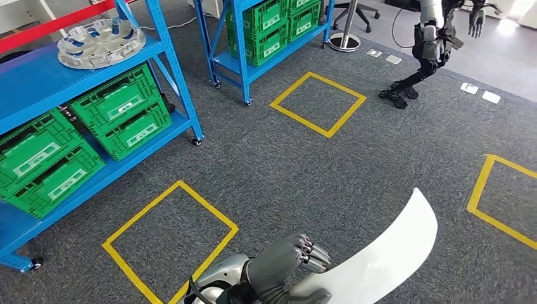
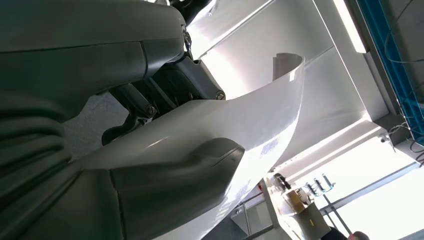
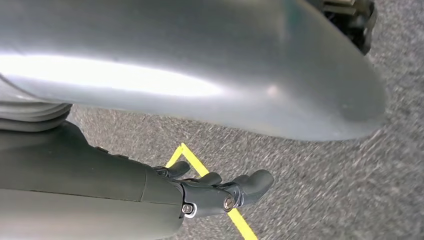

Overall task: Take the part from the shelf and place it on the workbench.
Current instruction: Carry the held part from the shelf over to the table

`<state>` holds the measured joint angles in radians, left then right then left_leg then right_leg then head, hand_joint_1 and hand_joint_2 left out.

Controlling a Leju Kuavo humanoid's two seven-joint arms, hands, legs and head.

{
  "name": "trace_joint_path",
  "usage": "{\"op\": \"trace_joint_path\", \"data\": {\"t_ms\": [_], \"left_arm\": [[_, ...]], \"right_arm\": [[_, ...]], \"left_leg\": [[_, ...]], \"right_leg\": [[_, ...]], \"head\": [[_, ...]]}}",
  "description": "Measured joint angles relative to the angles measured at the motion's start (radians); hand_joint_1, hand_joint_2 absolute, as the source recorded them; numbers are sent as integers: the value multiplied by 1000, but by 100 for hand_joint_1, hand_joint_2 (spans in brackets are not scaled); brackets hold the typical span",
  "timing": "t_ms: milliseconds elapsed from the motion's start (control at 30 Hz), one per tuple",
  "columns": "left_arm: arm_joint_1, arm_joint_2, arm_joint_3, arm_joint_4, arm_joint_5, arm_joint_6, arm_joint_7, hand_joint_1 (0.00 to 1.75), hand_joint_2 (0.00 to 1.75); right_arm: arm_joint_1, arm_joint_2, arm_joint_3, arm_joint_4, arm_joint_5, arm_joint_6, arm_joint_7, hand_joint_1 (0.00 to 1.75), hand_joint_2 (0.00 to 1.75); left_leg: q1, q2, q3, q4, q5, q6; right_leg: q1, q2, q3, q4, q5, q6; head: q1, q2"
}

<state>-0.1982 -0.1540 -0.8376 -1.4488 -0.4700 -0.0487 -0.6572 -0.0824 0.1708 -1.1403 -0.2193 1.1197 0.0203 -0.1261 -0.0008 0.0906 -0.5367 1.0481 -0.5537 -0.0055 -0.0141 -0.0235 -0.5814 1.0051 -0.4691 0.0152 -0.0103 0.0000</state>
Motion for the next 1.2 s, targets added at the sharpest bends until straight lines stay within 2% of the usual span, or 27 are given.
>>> {"op": "trace_joint_path", "data": {"t_ms": [67, 100, 133, 167, 200, 233, 300, 333, 367, 433, 467, 500, 567, 633, 667, 700, 733, 767, 833, 867, 933, 967, 1033, 1100, 1133, 1167, 1200], "left_arm": [[4, 0, 3, 0, -1, 2, -3, 175, 175], [6, 1, 4, 0, -2, 2, -3, 175, 175], [8, 1, 6, 0, -4, 2, -3, 175, 175], [8, 1, 7, 0, -6, 2, -3, 175, 175], [8, 1, 8, 0, -9, 1, -2, 175, 175], [8, 0, 9, 0, -12, 1, 0, 175, 175], [7, -1, 10, 0, -17, 0, 3, 175, 175], [7, -2, 11, 0, -19, 0, 4, 175, 175], [7, -3, 11, 0, -20, 0, 5, 175, 175], [5, -8, 11, 0, -22, -1, 6, 175, 175], [3, -11, 11, 1, -23, -2, 6, 175, 175], [2, -15, 11, 1, -24, -2, 6, 175, 175], [0, -20, 11, 2, -25, -3, 6, 175, 175], [0, -21, 11, 5, -26, -4, 7, 175, 175], [-1, -21, 11, 7, -27, -5, 7, 175, 175], [-2, -21, 11, 8, -28, -6, 7, 175, 175], [-3, -22, 11, 10, -29, -7, 6, 175, 175], [-5, -23, 11, 11, -29, -8, 6, 175, 175], [-10, -25, 10, 12, -30, -9, 3, 175, 175], [-12, -26, 10, 13, -30, -9, 2, 175, 175], [-14, -29, 9, 16, -29, -9, -1, 175, 175], [-15, -30, 8, 18, -29, -9, -3, 175, 175], [-17, -32, 8, 20, -27, -9, -6, 175, 175], [-16, -29, 8, 24, -26, -9, -7, 175, 175], [-15, -27, 8, 26, -25, -8, -8, 175, 175], [-15, -26, 8, 28, -23, -7, -8, 175, 175], [-14, -25, 8, 30, -22, -5, -7, 175, 175]], "right_arm": [[-2, -2, 1, 0, 9, -1, -2, 0, 0], [-3, -3, 3, 0, 12, -2, -4, 0, 0], [-3, -5, 4, 0, 14, -2, -5, 0, 0], [-2, -7, 6, 0, 15, -2, -6, 0, 0], [-1, -9, 7, 0, 15, -2, -7, 0, 0], [0, -11, 8, 0, 14, -2, -7, 0, 0], [-1, -13, 9, 0, 14, -2, -7, 0, 0], [-2, -13, 9, 0, 13, -2, -6, 0, 0], [-3, -14, 9, 0, 12, -2, -4, 0, 0], [-1, -15, 8, 0, 10, -2, -1, 0, 0], [1, -16, 8, 0, 8, -1, 0, 0, 0], [1, -17, 8, 0, 6, -1, 0, 0, 0], [-2, -17, 8, 0, 3, 0, 0, 0, 0], [-4, -17, 9, 0, 3, 1, 6, 0, 0], [-4, -17, 9, 0, 3, 1, 9, 0, 0], [-3, -18, 9, 0, 3, 1, 11, 0, 0], [-2, -18, 8, 0, 2, 1, 11, 0, 0], [-2, -18, 8, 0, 1, 1, 10, 0, 0], [-5, -19, 8, 0, -2, 1, 8, 0, 0], [-6, -19, 8, 0, -3, 1, 6, 0, 0], [-5, -19, 8, 0, -4, 1, 3, 0, 0], [-3, -19, 8, 0, -5, 1, 0, 0, 0], [-4, -19, 8, 0, -6, 1, -6, 0, 0], [-7, -19, 8, 0, -5, 1, -7, 0, 0], [-8, -20, 8, 0, -4, 1, -7, 0, 0], [-7, -20, 8, 0, -2, 1, -7, 0, 0], [-6, -20, 8, 0, 0, 1, -6, 0, 0]], "left_leg": [[5, -59, -47, 107, -62, -9], [6, -76, -80, 175, -92, -11], [6, -83, -105, 227, -109, -12], [6, -85, -116, 247, -106, -12], [7, -87, -109, 228, -83, -11], [8, -94, -84, 172, -45, -9], [13, -136, -26, 42, 15, -3], [15, -154, -10, 2, 27, -1], [14, -166, -6, -13, 28, 4], [10, -150, -5, -17, 31, 18], [9, -138, -4, -21, 34, 26], [10, -125, -2, -25, 37, 34], [9, -96, -1, -30, 40, 44], [5, -64, -2, -30, 38, 48], [3, -49, -2, -30, 37, 50], [2, -35, -1, -29, 36, 50], [1, -22, 0, -29, 34, 50], [0, -11, 2, -28, 32, 48], [-5, 8, 5, -26, 26, 40], [-7, 16, 7, -25, 23, 35], [-9, 31, 12, -28, 19, 26], [-8, 27, 15, -26, 15, 20], [-5, -19, -3, 23, -19, 9], [0, -72, -60, 143, -81, 2], [1, -81, -91, 206, -105, 0], [3, -85, -112, 244, -112, -1], [4, -86, -116, 247, -97, -2]], "right_leg": [[-3, 22, -1, -2, 4, -7], [-3, 35, -3, -2, 4, -9], [-3, 49, -5, -1, 4, -9], [-3, 62, -5, 0, 4, -9], [-3, 77, -5, 1, 5, -8], [-4, 91, -4, 2, 5, -6], [-4, 120, -6, 6, 6, 2], [-4, 132, -10, 7, 8, 8], [-5, 142, -14, 7, 10, 16], [-10, 158, -21, 3, 15, 32], [-10, 148, -25, 8, 13, 37], [-9, 126, -35, 26, 2, 41], [-4, 65, -83, 124, -51, 45], [-4, 40, -145, 251, -104, 49], [-4, 35, -159, 281, -108, 49], [-4, 32, -152, 272, -95, 48], [-3, 25, -125, 225, -68, 46], [-1, 9, -84, 153, -36, 42], [7, -27, -19, 36, 1, 30], [11, -36, -6, 10, 5, 24], [13, -22, -7, 3, 4, 14], [11, -13, -6, -1, 6, 10], [3, 9, -4, -7, 13, 0], [1, 32, -4, -9, 16, -6], [1, 46, -5, -8, 16, -6], [0, 59, -6, -7, 16, -6], [0, 73, -6, -5, 16, -5]], "head": [[-5, 0], [-7, 0], [-8, 0], [-8, 0], [-9, 0], [-9, 0], [-10, 0], [-10, 0], [-10, 0], [-10, 0], [-9, 0], [-6, 0], [0, 0], [3, 0], [3, 0], [4, 0], [4, 0], [4, 0], [4, 0], [4, 0], [3, 0], [3, 0], [0, 0], [-4, 0], [-5, 0], [-5, 0], [-5, 0]]}}
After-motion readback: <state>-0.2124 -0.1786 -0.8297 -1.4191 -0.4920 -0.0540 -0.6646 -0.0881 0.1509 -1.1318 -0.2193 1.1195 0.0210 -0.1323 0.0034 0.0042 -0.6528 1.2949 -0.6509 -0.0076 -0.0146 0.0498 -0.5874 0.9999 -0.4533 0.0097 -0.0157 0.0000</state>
